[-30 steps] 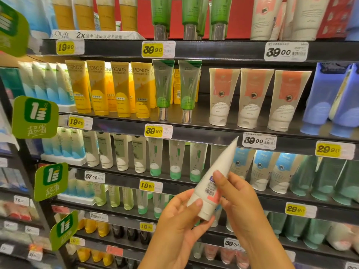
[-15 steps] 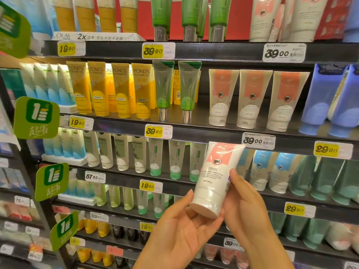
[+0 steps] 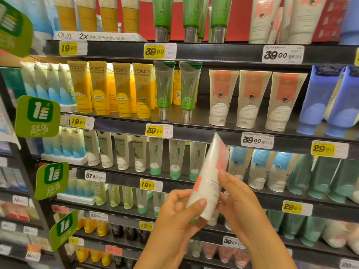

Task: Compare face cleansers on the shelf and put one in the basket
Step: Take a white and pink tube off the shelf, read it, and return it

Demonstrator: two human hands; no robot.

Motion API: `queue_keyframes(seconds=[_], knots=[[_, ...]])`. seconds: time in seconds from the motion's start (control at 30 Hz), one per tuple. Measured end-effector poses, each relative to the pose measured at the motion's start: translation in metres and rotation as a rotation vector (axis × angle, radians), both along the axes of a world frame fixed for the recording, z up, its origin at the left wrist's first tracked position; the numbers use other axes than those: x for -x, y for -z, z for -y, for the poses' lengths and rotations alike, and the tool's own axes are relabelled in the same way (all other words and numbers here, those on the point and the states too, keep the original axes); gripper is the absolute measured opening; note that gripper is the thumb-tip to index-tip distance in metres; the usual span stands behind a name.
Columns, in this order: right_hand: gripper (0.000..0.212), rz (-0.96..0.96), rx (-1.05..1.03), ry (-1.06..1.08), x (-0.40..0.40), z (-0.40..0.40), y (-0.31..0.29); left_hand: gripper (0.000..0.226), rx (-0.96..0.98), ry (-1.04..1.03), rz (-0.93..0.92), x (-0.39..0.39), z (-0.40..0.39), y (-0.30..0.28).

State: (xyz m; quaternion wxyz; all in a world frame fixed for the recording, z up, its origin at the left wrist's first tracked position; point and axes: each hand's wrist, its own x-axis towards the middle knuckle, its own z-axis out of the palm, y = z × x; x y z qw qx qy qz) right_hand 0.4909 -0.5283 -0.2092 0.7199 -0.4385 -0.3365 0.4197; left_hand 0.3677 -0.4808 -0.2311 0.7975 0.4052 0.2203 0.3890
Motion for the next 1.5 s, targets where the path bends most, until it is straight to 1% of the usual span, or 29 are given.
queue_keyframes(seconds=[0.07,0.1,0.2,0.3,0.43,0.57,0.63,0.67,0.73,0.77,0.83,0.93,1.03,1.1,1.2,1.27,1.3,1.37,1.43,1.5], knots=[[0.032,-0.004,0.017,-0.009,0.000,0.000,0.000,0.051,-0.176,-0.099,-0.132,0.002,-0.002,0.002],[0.036,-0.005,0.020,-0.020,0.001,0.001,0.000,0.050,-0.253,-0.128,-0.172,0.003,-0.003,0.003],[0.043,-0.022,0.016,-0.056,0.004,0.001,-0.001,0.037,-0.427,-0.154,-0.236,0.007,-0.003,0.003],[0.042,-0.071,0.000,-0.052,0.007,0.000,0.000,0.036,-0.497,-0.167,-0.261,0.011,-0.004,0.002],[0.035,-0.189,-0.023,-0.022,0.010,-0.002,0.001,0.039,-0.545,-0.200,-0.306,0.015,-0.004,0.002],[0.033,-0.204,-0.044,-0.001,0.016,-0.002,0.002,0.040,-0.557,-0.189,-0.312,0.020,-0.004,0.002],[0.027,-0.196,-0.036,-0.003,0.019,-0.002,0.002,0.039,-0.529,-0.170,-0.296,0.023,-0.005,0.001],[0.028,-0.191,-0.029,-0.009,0.021,-0.002,0.002,0.038,-0.501,-0.161,-0.285,0.025,-0.006,0.001],[0.037,-0.186,-0.026,-0.021,0.025,-0.001,0.002,0.039,-0.397,-0.136,-0.246,0.030,-0.008,-0.001],[0.040,-0.184,-0.030,-0.026,0.027,-0.001,0.002,0.041,-0.317,-0.110,-0.205,0.033,-0.009,-0.002],[0.038,-0.167,-0.037,-0.030,0.033,0.000,0.003,0.044,-0.119,-0.025,-0.072,0.039,-0.011,-0.003],[0.039,-0.153,-0.022,0.000,0.043,-0.002,0.004,0.041,0.148,0.133,0.098,0.049,-0.014,-0.005],[0.039,-0.191,-0.025,0.040,0.053,-0.005,0.005,0.042,0.308,0.247,0.178,0.058,-0.015,-0.006],[0.038,-0.201,-0.018,0.065,0.057,-0.006,0.005,0.039,0.340,0.301,0.182,0.063,-0.017,-0.006],[0.037,-0.196,0.019,0.106,0.059,-0.004,0.004,0.026,0.333,0.398,0.192,0.065,-0.019,-0.009],[0.036,-0.197,0.048,0.127,0.059,-0.003,0.001,0.037,0.346,0.456,0.202,0.065,-0.018,-0.011],[0.036,-0.202,0.060,0.143,0.059,-0.002,0.000,0.039,0.358,0.476,0.202,0.064,-0.018,-0.011],[0.037,-0.227,0.073,0.176,0.059,0.000,-0.003,0.031,0.357,0.510,0.203,0.062,-0.018,-0.012],[0.037,-0.245,0.073,0.197,0.058,0.003,-0.005,0.032,0.345,0.539,0.196,0.059,-0.019,-0.014],[0.032,-0.232,0.076,0.210,0.054,0.005,-0.007,0.034,0.325,0.555,0.184,0.054,-0.019,-0.016]])
